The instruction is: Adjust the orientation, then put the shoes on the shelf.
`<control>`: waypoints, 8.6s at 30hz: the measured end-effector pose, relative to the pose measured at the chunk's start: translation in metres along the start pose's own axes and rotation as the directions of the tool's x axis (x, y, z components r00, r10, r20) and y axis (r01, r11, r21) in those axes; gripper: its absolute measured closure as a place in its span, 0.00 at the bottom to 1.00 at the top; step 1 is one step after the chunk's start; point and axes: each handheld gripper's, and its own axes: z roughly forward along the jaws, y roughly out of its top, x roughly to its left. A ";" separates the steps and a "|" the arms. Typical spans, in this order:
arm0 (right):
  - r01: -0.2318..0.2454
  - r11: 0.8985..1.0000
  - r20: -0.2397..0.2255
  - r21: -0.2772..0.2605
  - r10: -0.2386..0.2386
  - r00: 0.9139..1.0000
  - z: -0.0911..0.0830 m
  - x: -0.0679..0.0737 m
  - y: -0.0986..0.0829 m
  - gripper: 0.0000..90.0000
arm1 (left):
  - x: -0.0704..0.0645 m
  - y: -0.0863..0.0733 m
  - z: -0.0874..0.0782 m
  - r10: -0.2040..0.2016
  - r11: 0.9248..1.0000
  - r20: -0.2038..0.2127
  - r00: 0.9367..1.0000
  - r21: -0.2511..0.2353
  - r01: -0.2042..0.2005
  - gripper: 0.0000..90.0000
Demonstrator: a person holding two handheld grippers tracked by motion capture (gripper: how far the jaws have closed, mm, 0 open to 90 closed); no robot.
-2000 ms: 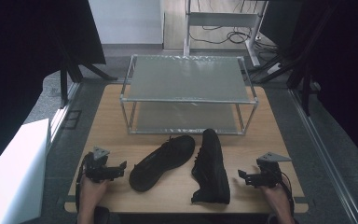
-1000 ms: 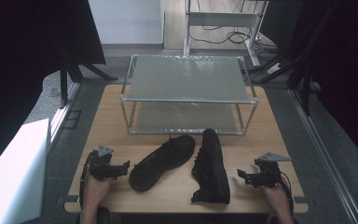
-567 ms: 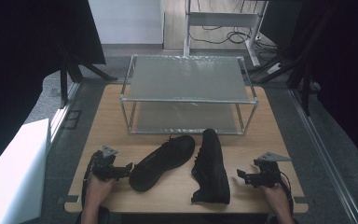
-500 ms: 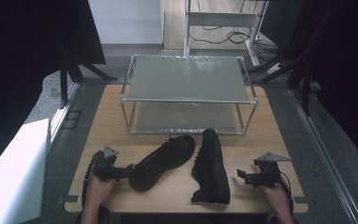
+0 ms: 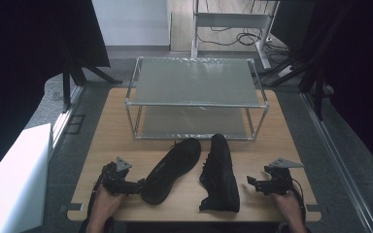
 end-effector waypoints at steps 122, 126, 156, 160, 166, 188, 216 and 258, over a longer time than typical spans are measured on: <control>-0.078 0.993 0.029 -0.094 0.081 0.996 -0.026 0.005 0.044 0.03 | -0.035 0.015 0.013 0.080 0.996 -0.019 0.997 -0.046 -0.081 0.00; -0.128 0.986 0.000 -0.104 0.129 0.992 -0.025 -0.004 0.037 0.03 | -0.035 0.015 0.013 0.081 0.996 -0.017 0.997 -0.044 -0.082 0.00; -0.114 0.990 0.031 -0.088 0.117 0.993 -0.032 -0.018 0.027 0.09 | -0.033 0.015 0.007 0.039 0.998 0.007 0.999 -0.054 -0.038 0.00; -0.109 0.990 0.021 -0.093 0.111 0.994 -0.037 -0.016 0.028 0.09 | -0.034 0.016 0.005 0.027 0.998 0.023 0.999 -0.057 -0.026 0.00; -0.114 0.988 -0.009 -0.106 0.114 0.993 -0.042 -0.013 0.027 0.08 | -0.040 0.022 -0.001 0.027 0.997 0.028 0.999 -0.079 -0.025 0.00; -0.096 0.995 -0.129 -0.038 0.091 0.988 -0.018 0.009 0.031 0.06 | -0.085 0.075 -0.003 -0.009 0.982 0.218 0.976 -0.181 0.050 0.00; 0.037 0.999 0.190 -0.039 -0.029 0.981 0.014 0.024 0.039 0.79 | -0.062 0.082 0.035 -0.095 0.991 0.122 0.988 -0.080 0.105 0.69; -0.422 0.884 -0.272 -0.202 0.363 0.891 -0.019 0.025 0.068 0.84 | -0.026 0.094 -0.016 -0.227 0.914 0.367 0.902 -0.240 0.328 0.88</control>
